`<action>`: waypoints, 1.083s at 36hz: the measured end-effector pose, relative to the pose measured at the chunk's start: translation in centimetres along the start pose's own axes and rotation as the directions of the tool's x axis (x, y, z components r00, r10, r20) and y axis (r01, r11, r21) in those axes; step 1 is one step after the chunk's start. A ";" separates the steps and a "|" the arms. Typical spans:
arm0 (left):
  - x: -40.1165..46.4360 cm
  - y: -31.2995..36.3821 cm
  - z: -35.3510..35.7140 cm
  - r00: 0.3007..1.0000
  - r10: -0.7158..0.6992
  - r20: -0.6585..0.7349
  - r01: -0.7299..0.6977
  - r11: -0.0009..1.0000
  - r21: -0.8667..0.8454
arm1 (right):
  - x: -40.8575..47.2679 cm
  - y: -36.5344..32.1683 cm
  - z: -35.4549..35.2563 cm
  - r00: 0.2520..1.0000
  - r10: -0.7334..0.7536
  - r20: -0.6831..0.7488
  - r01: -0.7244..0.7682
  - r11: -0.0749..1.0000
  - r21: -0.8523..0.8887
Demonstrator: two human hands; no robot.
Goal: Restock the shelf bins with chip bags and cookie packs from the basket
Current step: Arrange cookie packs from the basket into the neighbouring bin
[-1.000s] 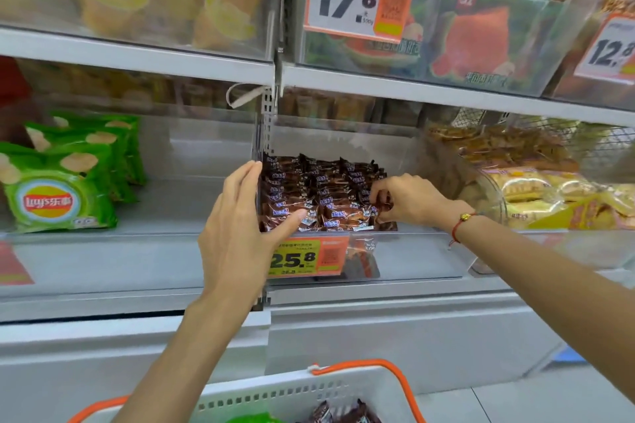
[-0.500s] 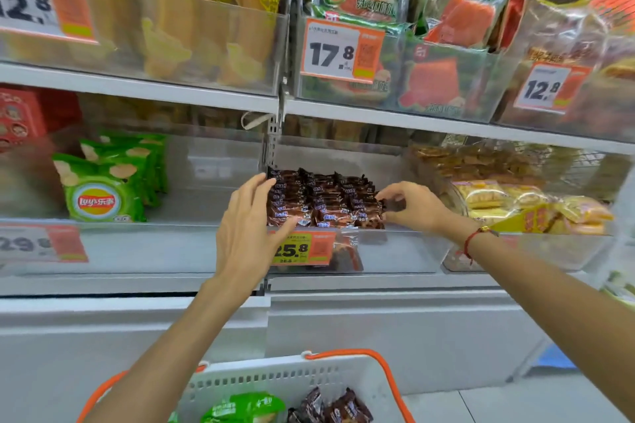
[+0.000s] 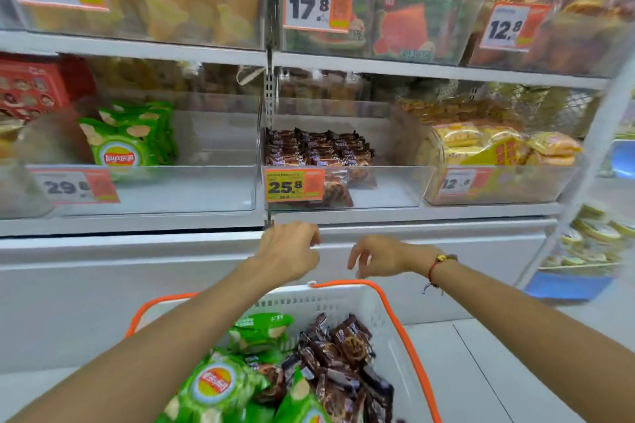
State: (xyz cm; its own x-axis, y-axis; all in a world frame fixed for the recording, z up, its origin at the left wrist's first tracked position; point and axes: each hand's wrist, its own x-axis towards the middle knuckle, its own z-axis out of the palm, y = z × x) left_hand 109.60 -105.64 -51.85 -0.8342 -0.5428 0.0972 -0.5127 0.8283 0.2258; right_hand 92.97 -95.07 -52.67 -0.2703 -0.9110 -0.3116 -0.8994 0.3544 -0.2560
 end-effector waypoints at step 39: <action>2.5 -3.4 24.8 0.682 -0.276 0.677 0.516 0.838 -0.177 | 7.5 5.7 19.9 0.966 -0.035 0.255 0.011 0.996 0.094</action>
State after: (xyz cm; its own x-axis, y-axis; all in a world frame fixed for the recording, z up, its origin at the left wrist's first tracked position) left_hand 104.20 -106.41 -76.42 -0.5645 -0.5052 -0.6528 -0.8241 0.3902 0.4107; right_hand 92.68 -95.67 -74.61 -0.1422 -0.8389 -0.5254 -0.8663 0.3622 -0.3440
